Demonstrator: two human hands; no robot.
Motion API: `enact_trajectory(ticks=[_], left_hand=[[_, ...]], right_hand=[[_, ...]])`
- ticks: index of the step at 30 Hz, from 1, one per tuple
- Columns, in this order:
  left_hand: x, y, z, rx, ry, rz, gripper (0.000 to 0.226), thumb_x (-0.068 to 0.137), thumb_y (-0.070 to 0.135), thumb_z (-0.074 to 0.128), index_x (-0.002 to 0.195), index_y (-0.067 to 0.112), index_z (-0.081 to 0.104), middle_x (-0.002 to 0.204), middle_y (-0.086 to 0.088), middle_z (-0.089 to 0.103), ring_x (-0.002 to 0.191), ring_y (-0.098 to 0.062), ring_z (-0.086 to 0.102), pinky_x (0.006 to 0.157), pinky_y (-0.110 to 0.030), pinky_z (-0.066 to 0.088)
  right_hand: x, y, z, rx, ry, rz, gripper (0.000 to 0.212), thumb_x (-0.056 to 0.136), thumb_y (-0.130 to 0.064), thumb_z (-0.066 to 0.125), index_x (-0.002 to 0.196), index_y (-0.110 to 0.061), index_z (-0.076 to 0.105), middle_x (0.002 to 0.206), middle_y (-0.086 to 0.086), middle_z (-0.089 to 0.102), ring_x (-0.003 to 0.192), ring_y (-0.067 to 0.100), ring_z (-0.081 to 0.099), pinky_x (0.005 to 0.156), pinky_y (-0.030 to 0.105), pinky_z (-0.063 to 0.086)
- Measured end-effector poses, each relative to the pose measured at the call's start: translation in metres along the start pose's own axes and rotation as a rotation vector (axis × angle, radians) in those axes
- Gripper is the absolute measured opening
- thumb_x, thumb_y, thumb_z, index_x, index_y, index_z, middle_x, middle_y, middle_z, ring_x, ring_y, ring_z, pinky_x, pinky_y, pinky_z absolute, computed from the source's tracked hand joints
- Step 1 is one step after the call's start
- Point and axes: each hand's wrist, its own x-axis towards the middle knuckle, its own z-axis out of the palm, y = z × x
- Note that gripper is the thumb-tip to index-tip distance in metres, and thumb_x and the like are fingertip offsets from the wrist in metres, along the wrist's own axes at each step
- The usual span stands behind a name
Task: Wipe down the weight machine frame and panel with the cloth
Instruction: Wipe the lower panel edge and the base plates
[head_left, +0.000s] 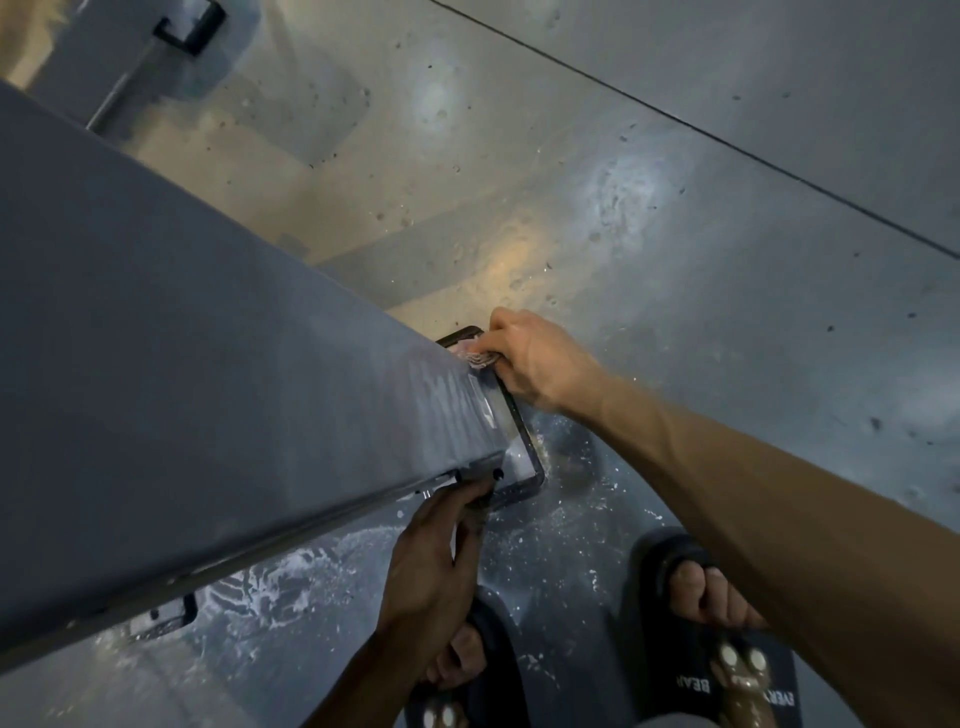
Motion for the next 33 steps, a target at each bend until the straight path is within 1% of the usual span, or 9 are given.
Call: enact_trajectory(ticks=[4, 11, 15, 18, 22, 26, 29, 31, 33], left_hand=[[-0.002, 0.001, -0.001, -0.005, 0.002, -0.006, 0.042, 0.101, 0.009, 0.055, 0.130, 0.038, 0.064, 0.130, 0.026, 0.062, 0.122, 0.010, 0.054, 0.101, -0.007, 0.039], [-0.003, 0.002, 0.002, -0.025, 0.007, -0.033, 0.044, 0.100, 0.006, 0.054, 0.128, 0.037, 0.066, 0.129, 0.026, 0.063, 0.122, 0.009, 0.055, 0.101, -0.007, 0.038], [-0.001, 0.007, 0.004, -0.028, 0.028, -0.014, 0.044, 0.100, 0.002, 0.054, 0.125, 0.035, 0.067, 0.126, 0.023, 0.065, 0.118, 0.009, 0.056, 0.098, -0.004, 0.038], [-0.001, 0.009, 0.005, -0.023, 0.024, -0.009, 0.042, 0.100, 0.003, 0.053, 0.125, 0.033, 0.068, 0.125, 0.023, 0.065, 0.118, 0.008, 0.057, 0.097, -0.004, 0.039], [-0.006, 0.004, 0.003, -0.004, 0.018, 0.015, 0.039, 0.101, 0.005, 0.052, 0.126, 0.031, 0.069, 0.126, 0.023, 0.065, 0.118, 0.006, 0.058, 0.099, -0.008, 0.041], [-0.014, 0.002, 0.004, -0.018, 0.036, 0.042, 0.041, 0.101, 0.004, 0.054, 0.122, 0.036, 0.069, 0.124, 0.023, 0.066, 0.117, 0.005, 0.059, 0.099, -0.012, 0.044], [-0.018, 0.000, 0.004, -0.015, 0.041, 0.038, 0.040, 0.101, 0.004, 0.054, 0.122, 0.034, 0.069, 0.124, 0.022, 0.067, 0.116, 0.009, 0.058, 0.096, -0.005, 0.040], [-0.018, -0.003, 0.002, -0.007, 0.039, 0.033, 0.039, 0.101, 0.004, 0.053, 0.123, 0.031, 0.070, 0.124, 0.023, 0.066, 0.115, 0.013, 0.057, 0.096, -0.002, 0.037], [-0.021, -0.004, 0.000, 0.000, 0.038, 0.038, 0.039, 0.100, 0.003, 0.053, 0.121, 0.031, 0.071, 0.123, 0.024, 0.066, 0.114, 0.014, 0.057, 0.097, -0.004, 0.039]], right_hand=[[-0.025, 0.006, 0.003, 0.022, 0.033, -0.050, 0.041, 0.101, -0.039, 0.041, 0.128, -0.022, 0.068, 0.099, -0.005, 0.050, 0.089, 0.017, 0.048, 0.081, 0.034, 0.047], [-0.045, 0.014, -0.010, -0.091, -0.196, -0.275, 0.025, 0.102, -0.024, 0.057, 0.118, -0.023, 0.075, 0.098, -0.021, 0.040, 0.092, 0.005, 0.045, 0.083, 0.021, 0.046], [-0.020, 0.007, -0.019, -0.044, 0.023, -0.140, 0.024, 0.102, -0.024, 0.059, 0.122, -0.021, 0.073, 0.100, -0.003, 0.054, 0.090, 0.017, 0.050, 0.079, 0.037, 0.049], [-0.018, 0.001, -0.004, -0.027, 0.016, -0.075, 0.030, 0.102, -0.023, 0.060, 0.131, -0.025, 0.068, 0.099, -0.007, 0.048, 0.088, 0.015, 0.047, 0.078, 0.035, 0.046], [-0.055, 0.010, 0.015, 0.000, -0.006, -0.111, 0.027, 0.101, -0.016, 0.061, 0.125, -0.022, 0.072, 0.099, -0.012, 0.049, 0.084, 0.012, 0.051, 0.078, 0.031, 0.053], [-0.092, 0.014, 0.018, 0.013, -0.186, -0.177, 0.024, 0.100, -0.019, 0.058, 0.118, -0.020, 0.075, 0.100, -0.007, 0.057, 0.089, 0.014, 0.056, 0.082, 0.032, 0.055], [-0.089, 0.013, 0.012, 0.101, -0.069, -0.100, 0.023, 0.101, -0.021, 0.056, 0.114, -0.017, 0.075, 0.098, -0.004, 0.056, 0.087, 0.013, 0.055, 0.078, 0.024, 0.048], [-0.081, 0.011, 0.012, 0.109, 0.034, -0.016, 0.024, 0.103, -0.020, 0.053, 0.117, -0.015, 0.073, 0.099, -0.002, 0.056, 0.085, 0.016, 0.055, 0.078, 0.028, 0.048], [-0.078, 0.004, 0.017, 0.070, -0.012, 0.059, 0.026, 0.103, -0.025, 0.055, 0.122, -0.017, 0.070, 0.105, 0.000, 0.056, 0.090, 0.019, 0.056, 0.088, 0.035, 0.053]])
